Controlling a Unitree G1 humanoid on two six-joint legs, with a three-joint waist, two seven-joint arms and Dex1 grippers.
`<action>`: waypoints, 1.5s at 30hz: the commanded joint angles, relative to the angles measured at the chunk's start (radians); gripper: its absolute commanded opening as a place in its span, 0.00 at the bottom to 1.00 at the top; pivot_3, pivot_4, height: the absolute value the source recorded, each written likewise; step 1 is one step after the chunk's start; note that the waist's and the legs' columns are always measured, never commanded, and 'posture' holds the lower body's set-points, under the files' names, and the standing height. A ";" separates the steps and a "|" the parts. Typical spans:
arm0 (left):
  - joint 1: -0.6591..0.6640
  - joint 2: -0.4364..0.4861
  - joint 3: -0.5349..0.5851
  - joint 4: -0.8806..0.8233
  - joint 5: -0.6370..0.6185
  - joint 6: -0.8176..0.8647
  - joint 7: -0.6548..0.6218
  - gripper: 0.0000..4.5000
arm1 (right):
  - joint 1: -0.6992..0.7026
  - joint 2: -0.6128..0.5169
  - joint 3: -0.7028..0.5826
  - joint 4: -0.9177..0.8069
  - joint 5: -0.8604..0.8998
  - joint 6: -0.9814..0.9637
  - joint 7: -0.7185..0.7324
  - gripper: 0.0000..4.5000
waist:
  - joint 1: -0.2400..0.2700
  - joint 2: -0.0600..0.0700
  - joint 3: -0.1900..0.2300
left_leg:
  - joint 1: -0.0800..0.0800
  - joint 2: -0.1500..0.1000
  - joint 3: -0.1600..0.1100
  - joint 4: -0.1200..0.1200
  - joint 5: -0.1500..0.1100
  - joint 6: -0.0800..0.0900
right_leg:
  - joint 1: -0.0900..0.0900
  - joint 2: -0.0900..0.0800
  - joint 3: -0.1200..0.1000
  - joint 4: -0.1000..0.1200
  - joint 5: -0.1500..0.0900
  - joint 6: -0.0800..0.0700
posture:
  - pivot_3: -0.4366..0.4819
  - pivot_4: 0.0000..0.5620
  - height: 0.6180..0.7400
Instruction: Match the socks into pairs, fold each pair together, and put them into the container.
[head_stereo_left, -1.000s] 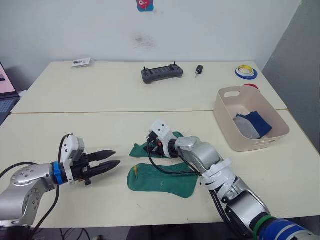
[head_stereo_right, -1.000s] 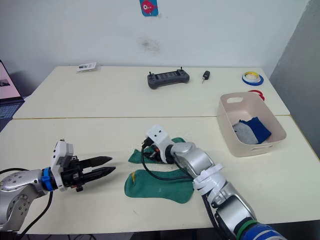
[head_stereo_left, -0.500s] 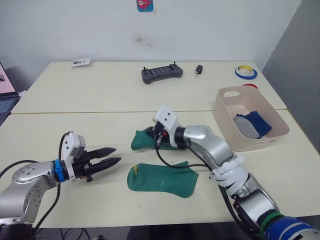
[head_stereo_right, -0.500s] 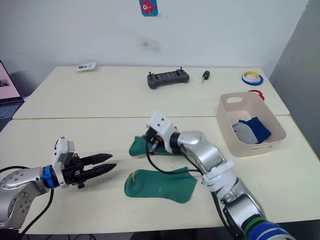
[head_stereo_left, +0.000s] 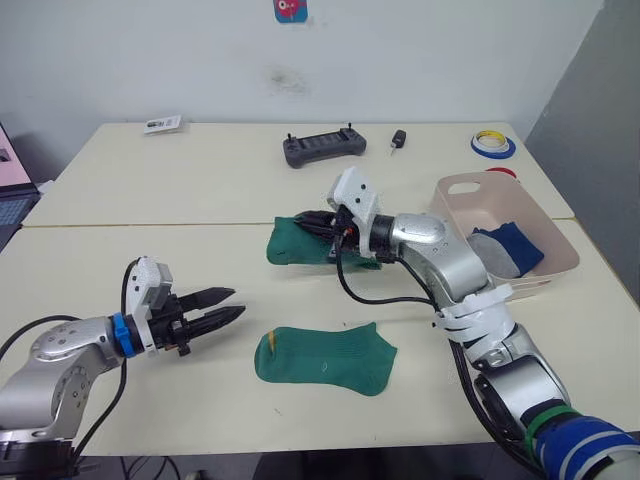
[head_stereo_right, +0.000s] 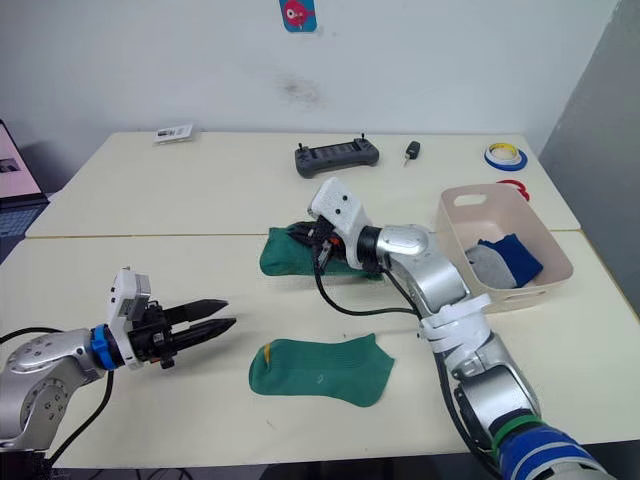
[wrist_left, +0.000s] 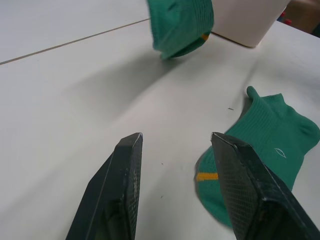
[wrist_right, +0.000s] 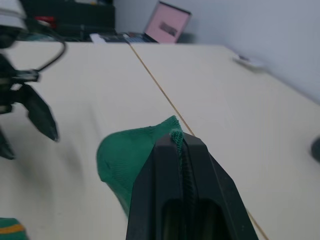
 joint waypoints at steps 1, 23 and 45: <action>-0.016 -0.002 0.008 -0.015 -0.021 0.005 -0.007 0.50 | 0.037 -0.024 0.007 -0.083 0.034 -0.054 0.078 0.01 | 0.000 0.000 0.000 | 0.000 0.000 0.000 0.000 0.000 0.000 | 0.000 0.000 0.000 0.000 0.000 0.000 | 0.48 0.27 1.00; -0.036 -0.006 -0.080 -0.171 -0.089 0.115 -0.031 0.50 | 0.277 -0.302 0.016 -0.156 -0.019 -0.318 0.264 0.01 | 0.002 0.000 0.001 | 0.000 0.000 0.000 0.001 0.000 0.000 | 0.001 0.000 0.000 -0.001 0.000 0.000 | 0.48 0.27 1.00; -0.090 -0.005 -0.170 -0.276 -0.093 0.124 -0.060 0.50 | 0.498 -0.507 -0.184 -0.516 0.091 -0.027 0.149 0.99 | 0.005 0.000 0.001 | 0.000 -0.001 -0.001 0.001 0.000 0.000 | 0.003 0.000 0.000 -0.001 0.000 0.000 | 0.48 0.27 1.00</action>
